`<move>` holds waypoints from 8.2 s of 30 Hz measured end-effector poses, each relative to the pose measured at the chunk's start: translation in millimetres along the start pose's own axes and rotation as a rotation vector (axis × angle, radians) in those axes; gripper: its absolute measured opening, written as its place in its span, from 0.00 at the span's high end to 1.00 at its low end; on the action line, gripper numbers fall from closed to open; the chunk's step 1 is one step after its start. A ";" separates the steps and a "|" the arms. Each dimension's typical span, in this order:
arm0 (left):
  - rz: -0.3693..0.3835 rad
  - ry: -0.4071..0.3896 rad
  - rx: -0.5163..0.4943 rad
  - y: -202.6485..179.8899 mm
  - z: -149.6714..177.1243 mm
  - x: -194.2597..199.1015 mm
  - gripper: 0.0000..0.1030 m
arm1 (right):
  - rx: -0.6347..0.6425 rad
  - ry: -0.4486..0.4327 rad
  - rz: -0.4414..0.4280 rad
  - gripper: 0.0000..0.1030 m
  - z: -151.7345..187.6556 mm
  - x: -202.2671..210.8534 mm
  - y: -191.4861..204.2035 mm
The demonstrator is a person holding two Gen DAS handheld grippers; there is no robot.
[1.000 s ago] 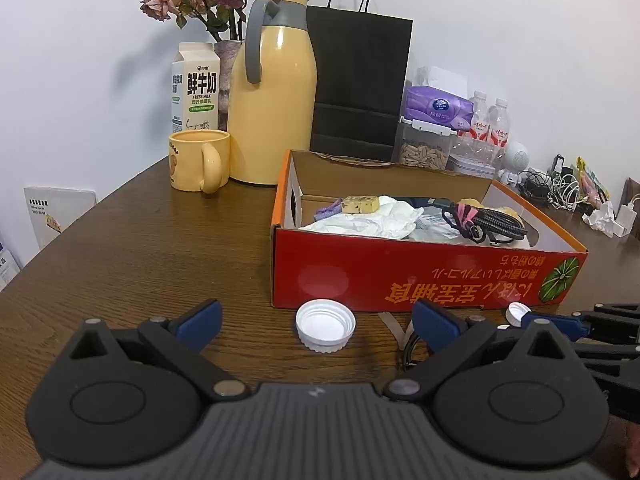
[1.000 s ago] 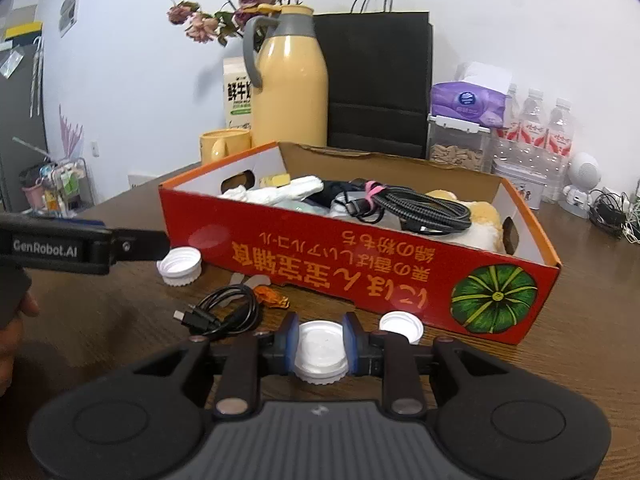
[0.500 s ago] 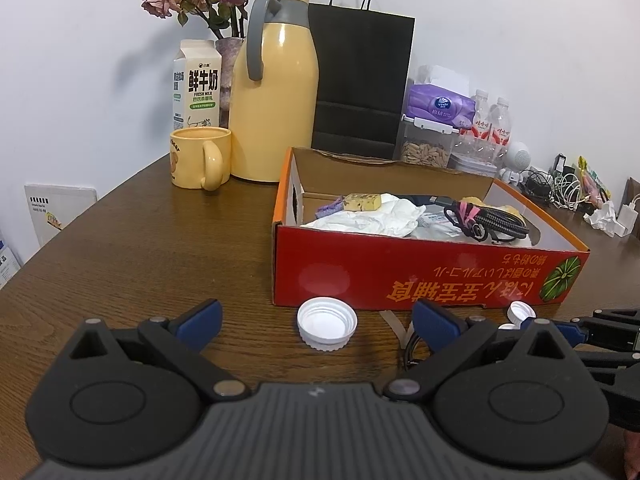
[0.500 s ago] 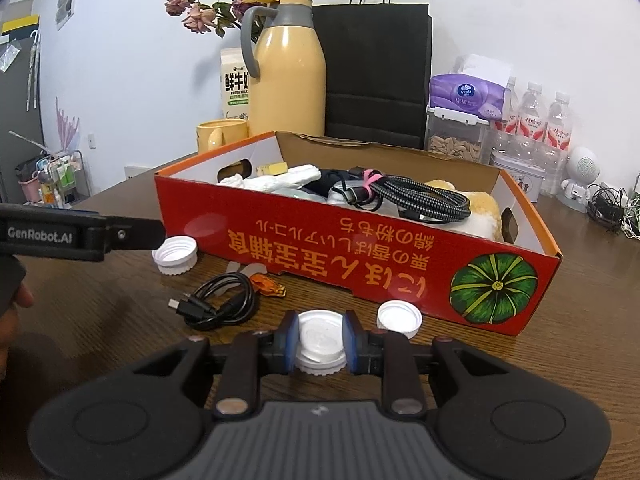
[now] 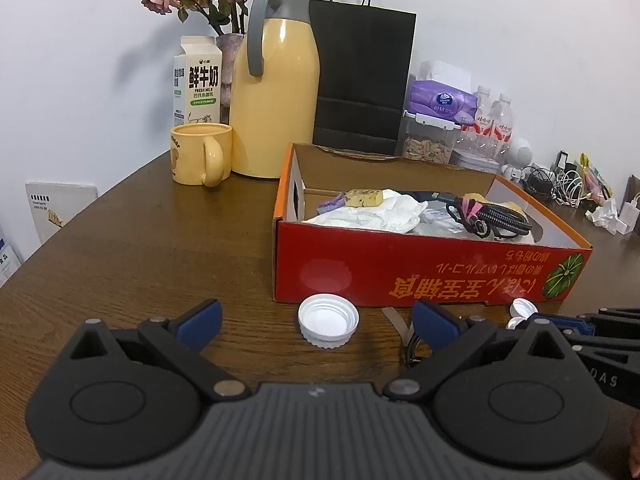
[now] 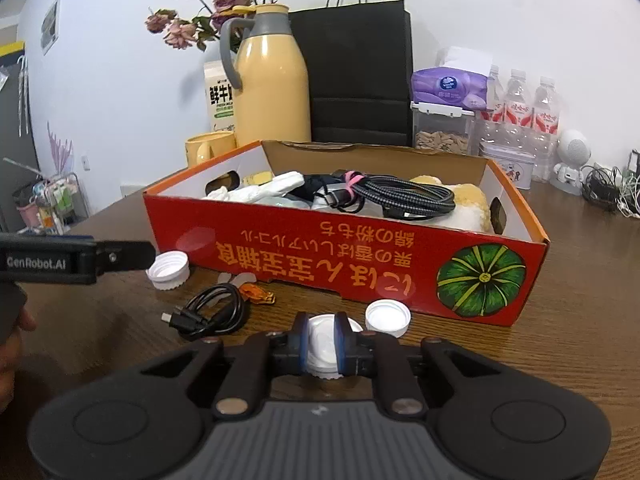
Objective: Organize objects
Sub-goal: 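Grasp the black cable with the left gripper while the right holds the white lid, then carry the lid and black cable into the box and open both grippers, then withdraw both tools from the box toward the table, then grasp a white lid with the left gripper while the right grasps another white lid, then carry both white lids into the box and open both grippers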
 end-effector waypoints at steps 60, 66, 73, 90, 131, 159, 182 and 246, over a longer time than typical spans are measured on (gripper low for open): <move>0.098 0.044 -0.081 -39.9 9.4 -5.5 0.00 | -0.034 -0.028 0.049 0.76 5.9 19.9 -21.6; 0.111 0.108 -0.121 -66.7 17.8 -19.6 0.00 | -0.032 -0.046 0.045 0.76 3.7 22.3 -23.0; 0.125 0.167 -0.117 -75.8 25.3 -30.9 0.30 | -0.033 -0.055 0.034 0.76 3.7 23.8 -22.3; 0.151 0.115 -0.106 -78.9 25.2 -14.0 0.58 | -0.033 -0.058 0.029 0.76 3.7 24.1 -22.1; 0.020 -0.055 0.052 -62.5 -82.2 -116.0 0.58 | -0.034 -0.199 0.132 0.76 -92.1 -84.0 -48.0; 0.015 -0.198 0.037 -62.5 -86.4 -62.8 0.00 | -0.007 -0.237 0.162 0.00 -80.7 -39.8 -45.6; -0.056 0.077 -0.039 11.6 -1.6 -29.2 0.00 | 0.140 -0.087 -0.001 0.25 -16.8 4.4 3.2; 0.068 -0.078 -0.080 -46.6 -44.1 -9.0 0.60 | 0.147 -0.183 0.030 0.87 -55.0 3.5 14.1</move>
Point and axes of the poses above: each gripper's, at about its wrist camera, not at the fingertips, and x roughly against the way its jaws point, y to its left, z to its underside, the point moved 5 cm from there along -x, roughly the way its jaws point, and after that the axes turned 10 degrees about -y, right-handed, at the moved point
